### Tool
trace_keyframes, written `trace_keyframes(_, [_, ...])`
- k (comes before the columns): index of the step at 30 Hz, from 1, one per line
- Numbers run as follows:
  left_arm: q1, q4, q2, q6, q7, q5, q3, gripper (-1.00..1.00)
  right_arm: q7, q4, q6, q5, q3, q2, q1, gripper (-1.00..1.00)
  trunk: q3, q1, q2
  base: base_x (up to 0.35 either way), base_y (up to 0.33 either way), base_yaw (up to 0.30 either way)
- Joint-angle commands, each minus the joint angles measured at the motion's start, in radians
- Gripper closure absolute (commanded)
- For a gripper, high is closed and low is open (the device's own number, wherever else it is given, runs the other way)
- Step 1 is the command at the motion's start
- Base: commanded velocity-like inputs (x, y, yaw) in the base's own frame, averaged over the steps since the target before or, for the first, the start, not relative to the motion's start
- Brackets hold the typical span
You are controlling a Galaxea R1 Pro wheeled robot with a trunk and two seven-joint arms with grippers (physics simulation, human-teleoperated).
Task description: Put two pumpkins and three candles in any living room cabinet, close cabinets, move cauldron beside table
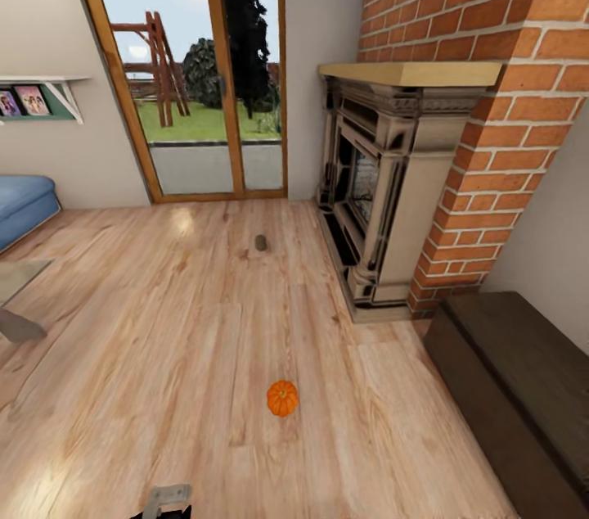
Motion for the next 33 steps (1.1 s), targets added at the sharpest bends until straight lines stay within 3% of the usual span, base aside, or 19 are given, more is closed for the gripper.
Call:
trace_keyframes(1, [0.0, -0.001, -0.001, 0.001, 0.002, 0.0, 0.001, -1.0, -0.002, -0.002, 0.005, -0.01, 0.001, 0.0, 0.0, -1.0, -0.002, 0.0, 0.0, 0.041, 0.011, -0.221])
trace_keyframes(33, [0.0, -0.001, 0.0, 0.001, 0.002, 0.0, 0.001, -1.0, -0.002, 0.0, 0.005, -0.012, -0.001, 0.0, 0.0, -1.0, -0.036, 0.0, 0.0, 0.002, 0.022, -0.221])
